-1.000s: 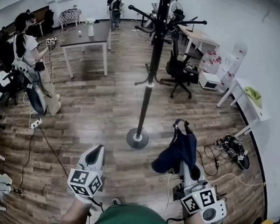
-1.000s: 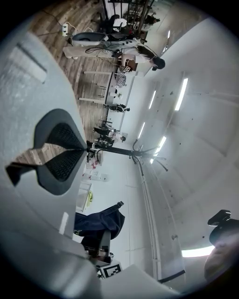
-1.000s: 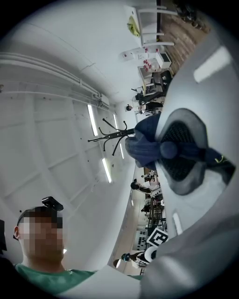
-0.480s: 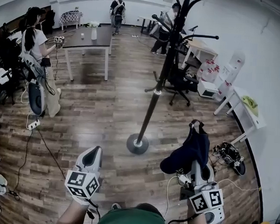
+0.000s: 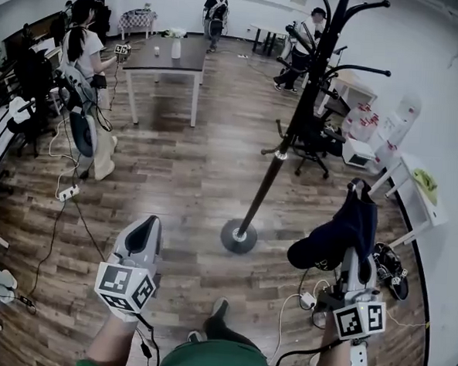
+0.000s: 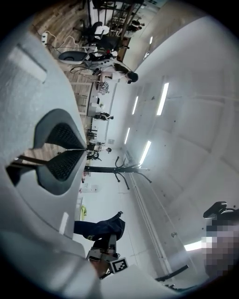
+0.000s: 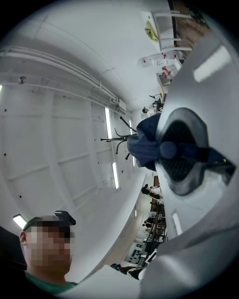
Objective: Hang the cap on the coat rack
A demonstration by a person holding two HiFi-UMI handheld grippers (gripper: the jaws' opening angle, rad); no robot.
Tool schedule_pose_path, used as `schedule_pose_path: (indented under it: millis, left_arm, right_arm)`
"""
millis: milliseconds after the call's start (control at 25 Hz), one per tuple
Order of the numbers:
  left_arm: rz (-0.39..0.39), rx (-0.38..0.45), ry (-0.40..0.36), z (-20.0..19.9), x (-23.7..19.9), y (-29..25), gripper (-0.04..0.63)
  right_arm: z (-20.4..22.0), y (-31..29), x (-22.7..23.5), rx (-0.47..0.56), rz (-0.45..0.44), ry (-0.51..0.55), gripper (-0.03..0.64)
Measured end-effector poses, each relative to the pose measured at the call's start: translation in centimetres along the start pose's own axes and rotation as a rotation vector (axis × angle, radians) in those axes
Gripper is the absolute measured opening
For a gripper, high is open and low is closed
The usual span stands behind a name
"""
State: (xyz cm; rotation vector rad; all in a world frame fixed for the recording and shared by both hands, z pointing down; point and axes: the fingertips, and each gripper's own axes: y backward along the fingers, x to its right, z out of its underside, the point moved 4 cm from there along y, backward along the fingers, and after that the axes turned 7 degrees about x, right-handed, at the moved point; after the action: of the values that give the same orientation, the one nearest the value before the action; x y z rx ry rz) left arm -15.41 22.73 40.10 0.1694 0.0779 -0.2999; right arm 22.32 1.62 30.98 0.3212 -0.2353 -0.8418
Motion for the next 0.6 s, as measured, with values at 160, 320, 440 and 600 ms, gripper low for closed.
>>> schedule_pose_path:
  millis: [160,320,440,600]
  left_arm:
    - [-0.085,0.071,-0.026,-2.4,-2.2,-0.2,0.014]
    - [-0.151,0.068,-0.014,-2.0,-4.2,-1.1,0.014]
    - [-0.172,0.052,-0.008,-1.2,-4.8,-2.8,0.014]
    - [-0.183,0.047,-0.006,-0.8,-5.0,-5.7,0.014]
  right_arm:
    - [-0.2,-2.9,0.8,0.052,0.005,-0.017,0.018]
    - [-0.1,-6.1,1.3,0.086,-0.016,-0.024,0.018]
    - [0.6,-8.4,2.3,0.093,-0.026,-0.027,0.018]
    - [1.4,-11.4,3.7,0.095,-0.031,-0.038,0.018]
